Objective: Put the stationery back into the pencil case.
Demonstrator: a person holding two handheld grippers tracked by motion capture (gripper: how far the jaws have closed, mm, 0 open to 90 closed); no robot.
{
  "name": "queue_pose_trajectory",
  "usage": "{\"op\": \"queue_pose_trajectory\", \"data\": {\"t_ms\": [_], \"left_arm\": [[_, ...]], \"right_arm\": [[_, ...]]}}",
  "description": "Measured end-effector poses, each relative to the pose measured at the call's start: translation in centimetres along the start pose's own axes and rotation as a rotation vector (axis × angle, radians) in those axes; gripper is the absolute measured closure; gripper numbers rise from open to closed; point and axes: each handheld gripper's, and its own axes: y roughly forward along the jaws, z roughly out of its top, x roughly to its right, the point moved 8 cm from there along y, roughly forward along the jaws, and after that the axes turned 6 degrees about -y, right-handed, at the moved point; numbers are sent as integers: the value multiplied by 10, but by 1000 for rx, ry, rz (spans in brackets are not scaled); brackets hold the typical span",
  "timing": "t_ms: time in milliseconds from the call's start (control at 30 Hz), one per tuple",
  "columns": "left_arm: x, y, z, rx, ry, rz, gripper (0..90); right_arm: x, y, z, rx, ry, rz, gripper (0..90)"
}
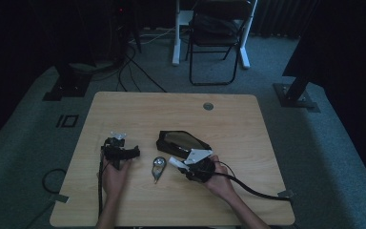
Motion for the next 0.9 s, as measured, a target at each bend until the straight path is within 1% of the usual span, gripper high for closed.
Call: {"op": "queue_pose_trajectory", "data": {"t_ms": [133,900], "left_arm": [[0,0,0,0,0,0,22],[0,0,0,0,0,0,22]], "right_arm": [[2,-5,2,8,-2,-5,706],[6,-15,7,23,-5,-11,706]]}}
